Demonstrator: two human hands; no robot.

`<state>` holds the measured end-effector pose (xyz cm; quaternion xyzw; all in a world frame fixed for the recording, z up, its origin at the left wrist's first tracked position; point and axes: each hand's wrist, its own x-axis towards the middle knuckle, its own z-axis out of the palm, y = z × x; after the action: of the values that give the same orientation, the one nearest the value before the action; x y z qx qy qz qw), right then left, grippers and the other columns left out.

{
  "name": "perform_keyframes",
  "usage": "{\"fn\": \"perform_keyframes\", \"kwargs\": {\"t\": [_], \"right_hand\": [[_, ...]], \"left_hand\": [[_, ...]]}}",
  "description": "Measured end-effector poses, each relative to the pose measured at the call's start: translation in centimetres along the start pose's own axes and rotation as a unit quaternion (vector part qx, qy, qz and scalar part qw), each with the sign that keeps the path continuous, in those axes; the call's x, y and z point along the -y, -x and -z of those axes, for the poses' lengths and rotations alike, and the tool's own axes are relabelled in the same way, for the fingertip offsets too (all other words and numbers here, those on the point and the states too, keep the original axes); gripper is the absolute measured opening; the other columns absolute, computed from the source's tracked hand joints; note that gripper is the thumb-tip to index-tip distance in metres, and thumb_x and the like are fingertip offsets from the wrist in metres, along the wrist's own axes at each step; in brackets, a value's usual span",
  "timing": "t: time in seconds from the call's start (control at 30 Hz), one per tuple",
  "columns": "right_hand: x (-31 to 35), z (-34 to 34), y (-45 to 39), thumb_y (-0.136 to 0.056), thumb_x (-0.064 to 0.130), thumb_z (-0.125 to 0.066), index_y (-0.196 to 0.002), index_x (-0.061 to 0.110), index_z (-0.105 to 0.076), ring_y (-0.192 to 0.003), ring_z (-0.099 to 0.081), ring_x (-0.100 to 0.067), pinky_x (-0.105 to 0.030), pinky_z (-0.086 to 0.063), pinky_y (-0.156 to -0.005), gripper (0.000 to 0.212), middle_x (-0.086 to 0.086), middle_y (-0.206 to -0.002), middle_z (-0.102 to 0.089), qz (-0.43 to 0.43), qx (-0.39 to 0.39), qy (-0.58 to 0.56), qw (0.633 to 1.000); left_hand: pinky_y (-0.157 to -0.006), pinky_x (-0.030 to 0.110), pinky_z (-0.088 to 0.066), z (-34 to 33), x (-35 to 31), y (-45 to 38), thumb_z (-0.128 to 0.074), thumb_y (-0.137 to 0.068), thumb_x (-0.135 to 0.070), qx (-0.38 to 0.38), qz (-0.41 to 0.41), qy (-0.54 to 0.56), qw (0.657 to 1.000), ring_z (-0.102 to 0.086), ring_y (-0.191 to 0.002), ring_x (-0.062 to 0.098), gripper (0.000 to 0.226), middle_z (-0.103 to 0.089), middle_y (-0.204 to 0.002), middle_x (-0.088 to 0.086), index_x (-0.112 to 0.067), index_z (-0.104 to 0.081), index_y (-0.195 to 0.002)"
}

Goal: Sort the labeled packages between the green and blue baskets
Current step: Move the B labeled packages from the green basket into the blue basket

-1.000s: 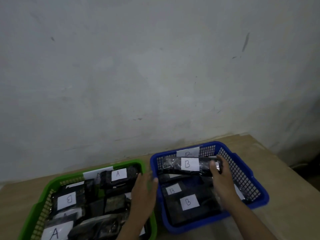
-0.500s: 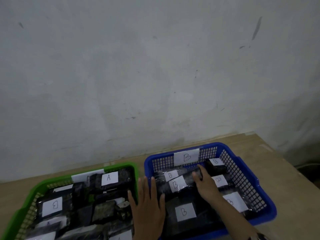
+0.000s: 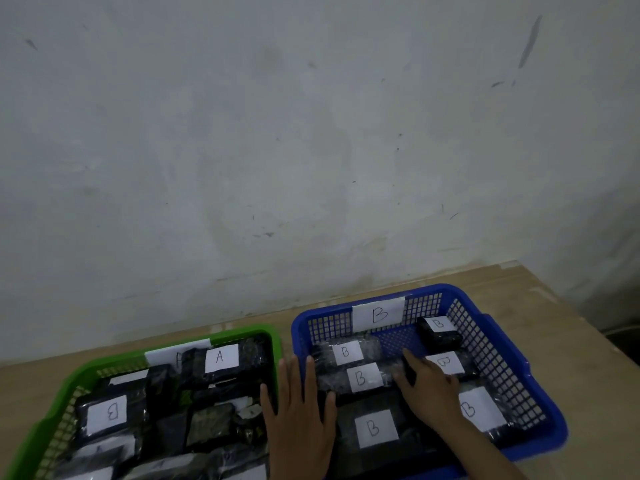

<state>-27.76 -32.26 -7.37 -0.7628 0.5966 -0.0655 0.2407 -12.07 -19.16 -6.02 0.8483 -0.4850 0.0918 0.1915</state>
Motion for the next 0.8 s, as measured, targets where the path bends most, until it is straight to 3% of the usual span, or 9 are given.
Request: {"fn": "perform_keyframes", "kwargs": {"t": [0.13,0.17,0.23,0.3,0.33,0.4,0.5,0.63,0.8], "right_hand": [[0.8,0.7,0.2,-0.095,0.04,-0.033,-0.141,0.03,-0.023,-0.142,-0.015,-0.02,-0.046,-0.016,-0.112,0.048,-0.004,-0.152,-0.027,0.011,0.036,0.036,0.999],[1.3,0.8,0.4,-0.096,0.039,-0.032,-0.141,0.029,-0.023,-0.142,-0.015,-0.021,-0.046,-0.017,-0.113,0.047,-0.004,-0.153,-0.024,0.013,0.024,0.025,0.999],[2.5,0.8,1.2,-0.095,0.037,-0.035,-0.14,0.026,-0.027,-0.142,-0.015,-0.022,-0.046,-0.018,-0.113,0.047,-0.006,-0.154,-0.022,0.018,-0.011,-0.015,1.0],[4.1,0.6,2.2,-0.094,0.035,-0.04,-0.138,0.023,-0.032,-0.141,-0.019,-0.024,-0.045,-0.019,-0.113,0.046,-0.008,-0.152,-0.025,0.05,-0.045,-0.052,0.996],[5.1,0.4,2.6,-0.094,0.034,-0.043,-0.137,0.021,-0.036,-0.139,-0.022,-0.024,-0.044,-0.02,-0.112,0.045,-0.009,-0.15,-0.029,0.076,-0.056,-0.071,0.993],[7.2,0.0,3.6,-0.093,0.032,-0.046,-0.134,0.021,-0.04,-0.139,-0.023,-0.023,-0.045,-0.02,-0.114,0.043,-0.007,-0.149,-0.031,0.12,-0.047,-0.113,0.985],[10.3,-1.2,4.9,-0.093,0.035,-0.045,-0.134,0.023,-0.041,-0.141,-0.019,-0.018,-0.046,-0.019,-0.115,0.044,-0.001,-0.151,-0.028,0.173,-0.008,-0.134,0.976],[13.9,-3.9,6.6,-0.092,0.039,-0.044,-0.135,0.027,-0.038,-0.142,-0.012,-0.013,-0.039,-0.009,-0.117,0.045,0.007,-0.15,-0.028,0.234,0.018,-0.103,0.967],[16.0,-6.1,7.5,-0.094,0.042,-0.037,-0.13,0.034,-0.044,-0.141,-0.007,-0.007,-0.036,0.008,-0.112,0.037,0.014,-0.142,-0.039,0.272,0.015,-0.021,0.962]], "left_hand": [[-0.111,0.033,0.018,1.0,-0.2,0.0,0.007,-0.09,-0.053,0.037,0.001,0.014,0.999,0.029,-0.137,0.007,0.057,0.033,-0.149,-0.009,-0.029,0.019,-0.141],[-0.111,0.033,0.017,1.5,-0.2,-0.1,0.006,-0.09,-0.052,0.057,-0.005,0.02,0.998,0.028,-0.137,0.007,0.056,0.023,-0.153,-0.006,-0.03,0.014,-0.142],[-0.111,0.033,0.013,3.0,-0.1,-0.5,0.003,-0.092,-0.049,0.135,-0.009,0.048,0.99,0.016,-0.141,0.008,0.059,-0.026,-0.15,-0.003,-0.028,-0.021,-0.142],[-0.112,0.03,0.012,4.0,1.1,0.0,-0.003,-0.094,-0.048,0.149,-0.022,0.041,0.988,-0.016,-0.141,0.01,0.061,-0.054,-0.132,-0.009,-0.03,-0.052,-0.125],[-0.114,0.029,0.012,4.4,2.1,0.1,-0.01,-0.094,-0.047,0.136,-0.012,0.058,0.989,-0.024,-0.139,0.01,0.054,-0.051,-0.135,-0.012,-0.033,-0.052,-0.125],[-0.116,0.031,0.0,4.8,4.3,0.3,-0.028,-0.094,-0.044,0.12,0.022,0.103,0.987,-0.021,-0.14,0.006,0.04,-0.039,-0.143,-0.015,-0.034,-0.043,-0.13],[-0.105,0.037,-0.034,6.6,8.1,0.2,-0.055,-0.087,-0.034,0.053,0.039,0.086,0.994,-0.051,-0.121,0.013,0.028,-0.06,-0.122,-0.01,-0.03,-0.059,-0.114],[-0.093,0.03,-0.039,8.0,13.2,-0.6,-0.049,-0.091,-0.029,0.054,0.081,0.106,0.99,-0.056,-0.106,0.015,0.025,-0.063,-0.115,-0.004,-0.023,-0.058,-0.114],[-0.097,0.027,-0.039,7.8,16.4,-2.3,-0.046,-0.092,-0.031,0.157,0.095,0.116,0.976,-0.051,-0.114,0.015,0.032,-0.056,-0.125,-0.002,-0.023,-0.049,-0.124]]}}
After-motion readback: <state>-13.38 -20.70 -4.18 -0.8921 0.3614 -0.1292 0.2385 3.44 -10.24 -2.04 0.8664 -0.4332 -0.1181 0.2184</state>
